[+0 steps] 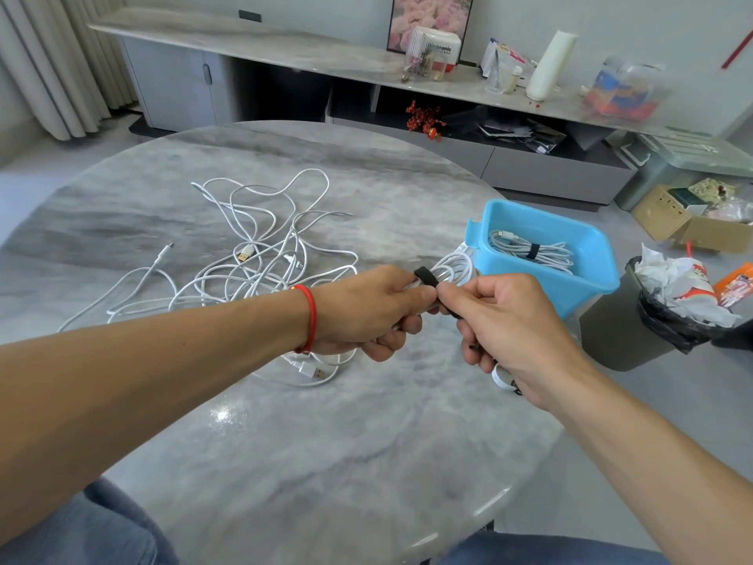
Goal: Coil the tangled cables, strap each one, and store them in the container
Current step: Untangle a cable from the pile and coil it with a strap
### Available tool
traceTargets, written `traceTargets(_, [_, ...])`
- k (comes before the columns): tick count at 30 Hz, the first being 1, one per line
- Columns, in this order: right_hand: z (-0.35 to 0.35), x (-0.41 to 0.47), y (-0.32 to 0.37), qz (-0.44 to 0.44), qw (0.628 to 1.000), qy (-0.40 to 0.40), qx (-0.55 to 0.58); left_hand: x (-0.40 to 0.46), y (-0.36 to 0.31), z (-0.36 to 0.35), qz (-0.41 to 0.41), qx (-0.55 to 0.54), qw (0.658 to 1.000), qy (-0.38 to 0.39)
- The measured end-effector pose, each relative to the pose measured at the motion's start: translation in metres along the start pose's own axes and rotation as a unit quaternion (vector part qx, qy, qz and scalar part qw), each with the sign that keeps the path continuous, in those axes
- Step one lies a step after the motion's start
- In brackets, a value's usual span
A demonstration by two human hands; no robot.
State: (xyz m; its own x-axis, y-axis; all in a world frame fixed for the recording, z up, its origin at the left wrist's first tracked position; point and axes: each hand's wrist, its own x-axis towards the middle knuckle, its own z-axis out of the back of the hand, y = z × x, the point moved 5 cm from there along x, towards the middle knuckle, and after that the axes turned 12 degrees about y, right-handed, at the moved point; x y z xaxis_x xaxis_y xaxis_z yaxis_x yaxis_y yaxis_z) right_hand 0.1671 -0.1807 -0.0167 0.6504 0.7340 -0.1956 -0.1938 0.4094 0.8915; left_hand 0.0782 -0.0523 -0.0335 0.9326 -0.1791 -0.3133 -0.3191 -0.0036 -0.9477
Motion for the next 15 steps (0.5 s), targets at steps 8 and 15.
traceTargets(8, [0.0, 0.001, 0.003, 0.019, 0.999, -0.025, -0.004, 0.002, 0.0, -0.003, -0.029, -0.095, 0.995, 0.03])
traceTargets(15, [0.002, 0.001, 0.01, 0.038, 0.996, -0.019, -0.079, 0.004, 0.002, 0.0, -0.037, -0.132, 0.991, 0.003])
